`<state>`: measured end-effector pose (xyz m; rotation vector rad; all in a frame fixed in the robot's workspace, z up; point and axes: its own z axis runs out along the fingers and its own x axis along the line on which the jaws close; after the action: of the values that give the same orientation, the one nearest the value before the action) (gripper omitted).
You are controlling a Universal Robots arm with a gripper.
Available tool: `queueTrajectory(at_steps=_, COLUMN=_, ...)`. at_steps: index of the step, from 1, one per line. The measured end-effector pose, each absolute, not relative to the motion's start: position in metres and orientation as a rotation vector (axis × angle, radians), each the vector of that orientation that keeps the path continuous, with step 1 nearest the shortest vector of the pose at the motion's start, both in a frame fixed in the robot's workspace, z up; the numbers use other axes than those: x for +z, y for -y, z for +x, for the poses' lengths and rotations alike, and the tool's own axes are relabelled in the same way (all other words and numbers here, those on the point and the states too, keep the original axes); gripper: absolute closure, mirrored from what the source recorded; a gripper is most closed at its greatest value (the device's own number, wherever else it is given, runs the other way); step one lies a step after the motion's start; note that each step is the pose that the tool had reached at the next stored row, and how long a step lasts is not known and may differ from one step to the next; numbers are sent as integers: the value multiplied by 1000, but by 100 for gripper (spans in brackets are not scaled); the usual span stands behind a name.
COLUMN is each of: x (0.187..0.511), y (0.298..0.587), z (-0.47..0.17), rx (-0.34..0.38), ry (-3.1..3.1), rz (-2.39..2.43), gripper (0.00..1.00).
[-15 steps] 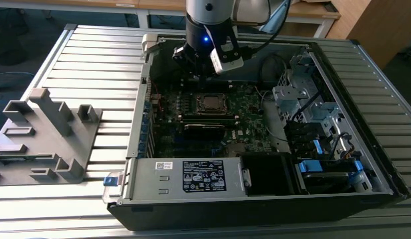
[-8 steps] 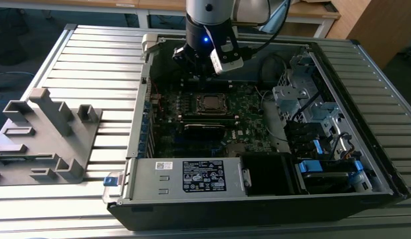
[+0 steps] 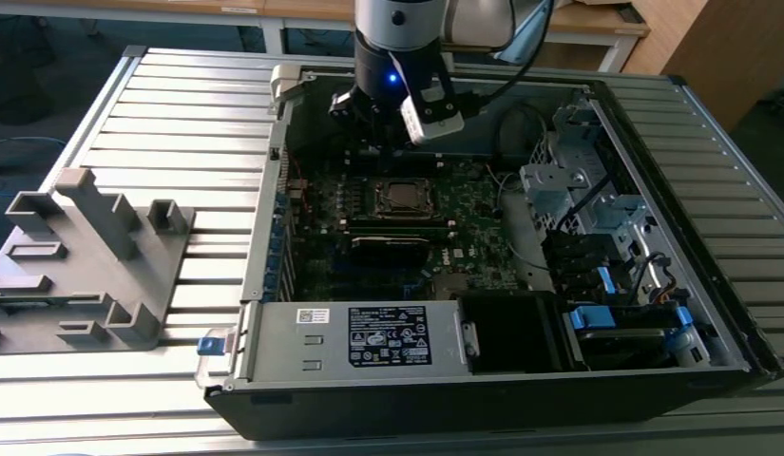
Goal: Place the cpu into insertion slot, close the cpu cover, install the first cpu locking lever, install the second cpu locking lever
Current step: 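Install the second cpu locking lever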
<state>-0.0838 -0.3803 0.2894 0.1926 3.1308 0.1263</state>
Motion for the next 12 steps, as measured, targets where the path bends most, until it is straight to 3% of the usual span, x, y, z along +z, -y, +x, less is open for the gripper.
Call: queueTrajectory(at_steps=12, x=286, y=380, z=-84, rx=127, ry=-3131, rz=193, gripper=90)
